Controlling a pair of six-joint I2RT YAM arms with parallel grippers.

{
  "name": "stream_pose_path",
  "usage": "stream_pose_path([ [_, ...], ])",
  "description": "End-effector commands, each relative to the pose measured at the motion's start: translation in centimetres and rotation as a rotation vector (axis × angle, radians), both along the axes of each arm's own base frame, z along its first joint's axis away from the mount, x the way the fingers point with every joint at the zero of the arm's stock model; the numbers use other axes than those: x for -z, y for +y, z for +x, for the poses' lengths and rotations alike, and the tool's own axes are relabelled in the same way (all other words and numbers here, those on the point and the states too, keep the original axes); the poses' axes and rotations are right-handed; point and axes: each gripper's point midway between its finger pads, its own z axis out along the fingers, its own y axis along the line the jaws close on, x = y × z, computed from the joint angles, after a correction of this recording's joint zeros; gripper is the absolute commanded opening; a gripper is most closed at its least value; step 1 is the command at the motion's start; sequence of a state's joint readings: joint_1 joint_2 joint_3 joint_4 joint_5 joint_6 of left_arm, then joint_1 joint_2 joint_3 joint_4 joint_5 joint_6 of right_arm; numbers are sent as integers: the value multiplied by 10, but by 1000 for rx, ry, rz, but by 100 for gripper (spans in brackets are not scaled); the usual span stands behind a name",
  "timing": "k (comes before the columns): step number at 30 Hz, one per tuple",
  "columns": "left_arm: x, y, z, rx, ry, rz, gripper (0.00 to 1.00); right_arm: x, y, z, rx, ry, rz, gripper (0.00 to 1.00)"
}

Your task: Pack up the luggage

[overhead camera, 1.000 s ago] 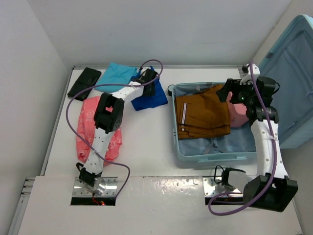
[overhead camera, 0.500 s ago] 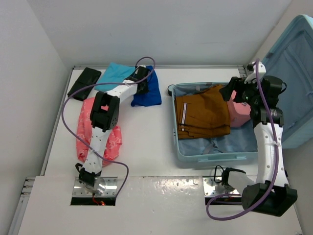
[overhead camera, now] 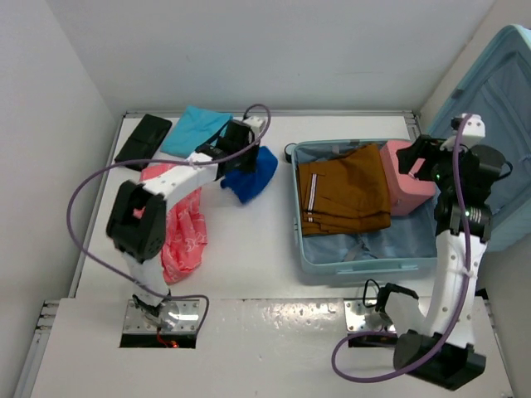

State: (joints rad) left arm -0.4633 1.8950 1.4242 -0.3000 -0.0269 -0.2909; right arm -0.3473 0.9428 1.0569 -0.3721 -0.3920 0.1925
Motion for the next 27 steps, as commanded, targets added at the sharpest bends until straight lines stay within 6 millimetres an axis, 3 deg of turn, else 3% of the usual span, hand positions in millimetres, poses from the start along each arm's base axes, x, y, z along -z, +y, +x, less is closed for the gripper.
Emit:
stream_pose_path([
  [1, -166, -65, -19, 333, -451, -141, 0, -14, -25, -11, 142, -80, 15, 76],
  [6, -213, -110, -72, 629, -542, -218, 0, -12, -58, -35, 348, -101, 49, 74],
  [10, -246, -145, -112, 830, -652, -290, 0, -24, -89, -55, 581, -154, 56, 72],
  [14, -261, -186, -151, 1037, -661, -417, 0, -45, -92, -62, 627, -232, 83, 72],
  [15, -251, -202, -164, 1111, -622, -455, 0, -50, -92, -62, 626, -242, 84, 72],
  [18, -254, -229, -187, 1182, -588, -580, 0, -84, -99, -62, 661, -279, 80, 72],
  [19, -240, -241, -187, 1192, -548, -603, 0, -97, -100, -61, 657, -294, 62, 72],
  [20, -244, -249, -190, 1209, -563, -636, 0, -99, -102, -56, 650, -288, 57, 72],
  [22, -245, -270, -209, 1269, -529, -684, 0, -120, -97, -55, 616, -318, 37, 72],
  [23, -228, -283, -213, 1293, -489, -686, 0, -138, -94, -53, 589, -347, 34, 72],
  [24, -234, -291, -219, 1317, -500, -705, 0, -143, -92, -52, 581, -351, 31, 72],
  [25, -231, -301, -233, 1353, -484, -716, 0, -147, -93, -51, 577, -353, 26, 72],
  [26, -220, -310, -236, 1365, -472, -719, 0, -163, -90, -48, 553, -373, 15, 72],
  [27, -225, -319, -245, 1378, -477, -749, 0, -164, -89, -49, 549, -365, 17, 74],
])
